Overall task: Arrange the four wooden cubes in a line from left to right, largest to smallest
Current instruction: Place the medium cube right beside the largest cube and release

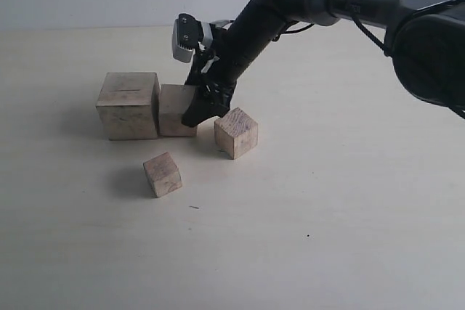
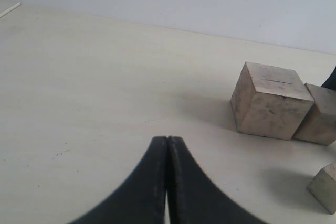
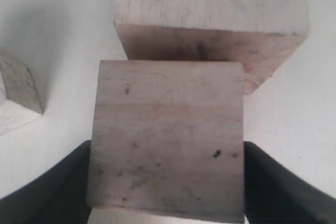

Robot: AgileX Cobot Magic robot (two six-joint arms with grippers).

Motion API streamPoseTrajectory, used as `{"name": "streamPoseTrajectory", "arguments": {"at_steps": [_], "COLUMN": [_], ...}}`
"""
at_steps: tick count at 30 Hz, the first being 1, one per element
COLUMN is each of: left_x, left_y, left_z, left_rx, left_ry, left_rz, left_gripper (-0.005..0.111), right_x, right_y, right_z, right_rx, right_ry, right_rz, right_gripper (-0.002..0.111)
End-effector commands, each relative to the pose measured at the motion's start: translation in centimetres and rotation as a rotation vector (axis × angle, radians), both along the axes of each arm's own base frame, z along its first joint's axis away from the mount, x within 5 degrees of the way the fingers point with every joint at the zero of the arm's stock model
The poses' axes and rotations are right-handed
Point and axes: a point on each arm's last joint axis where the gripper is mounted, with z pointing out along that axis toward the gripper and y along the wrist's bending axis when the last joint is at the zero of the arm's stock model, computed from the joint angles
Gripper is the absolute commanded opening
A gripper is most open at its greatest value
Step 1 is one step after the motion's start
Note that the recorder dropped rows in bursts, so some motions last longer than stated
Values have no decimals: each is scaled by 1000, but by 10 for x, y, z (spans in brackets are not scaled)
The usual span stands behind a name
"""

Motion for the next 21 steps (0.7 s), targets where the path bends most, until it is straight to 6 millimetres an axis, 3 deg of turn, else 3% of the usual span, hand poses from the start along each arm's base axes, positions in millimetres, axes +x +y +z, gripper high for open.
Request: {"name": "streamPoseTrajectory", "arguments": {"at_steps": [1, 14, 21], "left_x": [0, 0, 0], "left_y": [0, 0, 0], "left_z": [0, 0, 0], "left_rx": [-2, -2, -2], "left_ry": [-9, -9, -9], "left_rz": [1, 1, 1], "left_gripper": [0, 0, 0], "right_x": [0, 3, 4], "right_y": [1, 4, 5], "right_z": [-4, -2, -2], "right_rx": [9, 41, 41], "right_ry": [8, -1, -2], "right_rz": [0, -47, -75], "right_gripper": [5, 57, 64]}}
